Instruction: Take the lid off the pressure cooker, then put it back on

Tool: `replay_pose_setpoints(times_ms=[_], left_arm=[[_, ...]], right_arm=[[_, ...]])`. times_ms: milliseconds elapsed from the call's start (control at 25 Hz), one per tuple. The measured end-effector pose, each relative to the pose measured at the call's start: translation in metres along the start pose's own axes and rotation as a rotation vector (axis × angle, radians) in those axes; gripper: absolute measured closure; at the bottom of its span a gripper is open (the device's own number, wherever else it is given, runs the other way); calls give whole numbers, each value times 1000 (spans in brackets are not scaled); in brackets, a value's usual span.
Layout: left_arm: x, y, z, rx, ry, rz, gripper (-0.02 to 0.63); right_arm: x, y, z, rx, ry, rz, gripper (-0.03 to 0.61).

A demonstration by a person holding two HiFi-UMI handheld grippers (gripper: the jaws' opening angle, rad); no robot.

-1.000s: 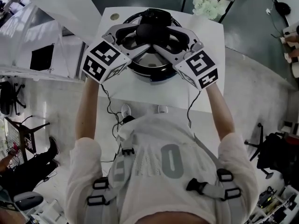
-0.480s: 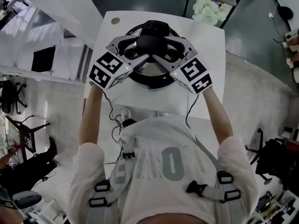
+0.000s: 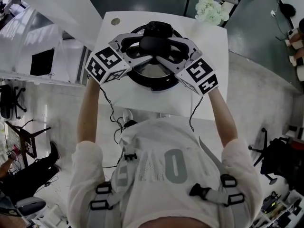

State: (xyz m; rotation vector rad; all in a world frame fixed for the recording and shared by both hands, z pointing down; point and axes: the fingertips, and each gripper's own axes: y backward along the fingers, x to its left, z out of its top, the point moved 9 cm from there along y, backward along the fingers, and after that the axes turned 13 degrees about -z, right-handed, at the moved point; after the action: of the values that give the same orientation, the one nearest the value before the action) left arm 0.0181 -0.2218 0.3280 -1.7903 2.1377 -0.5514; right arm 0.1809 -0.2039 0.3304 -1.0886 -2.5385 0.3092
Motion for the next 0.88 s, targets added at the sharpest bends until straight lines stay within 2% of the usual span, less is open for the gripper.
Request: replay_pose_setpoints(times_ms=[120, 280, 480, 720, 880], left_arm=[[7, 0, 2, 8, -6, -62, 347], [5, 2, -1, -18, -20, -29, 347], [-4, 6, 1, 12, -43, 0, 378], [-21, 15, -3, 41, -53, 32, 431], [-22, 15, -4, 39, -60, 47, 434]], right_arm=[[-1, -2, 1, 4, 1, 7, 321], [-3, -2, 2, 26, 22, 12, 319], [-15, 5, 1, 72, 23, -33, 252], [-23, 11, -1, 87, 56, -90, 249], [-21, 11, -1, 87, 69, -100, 261]])
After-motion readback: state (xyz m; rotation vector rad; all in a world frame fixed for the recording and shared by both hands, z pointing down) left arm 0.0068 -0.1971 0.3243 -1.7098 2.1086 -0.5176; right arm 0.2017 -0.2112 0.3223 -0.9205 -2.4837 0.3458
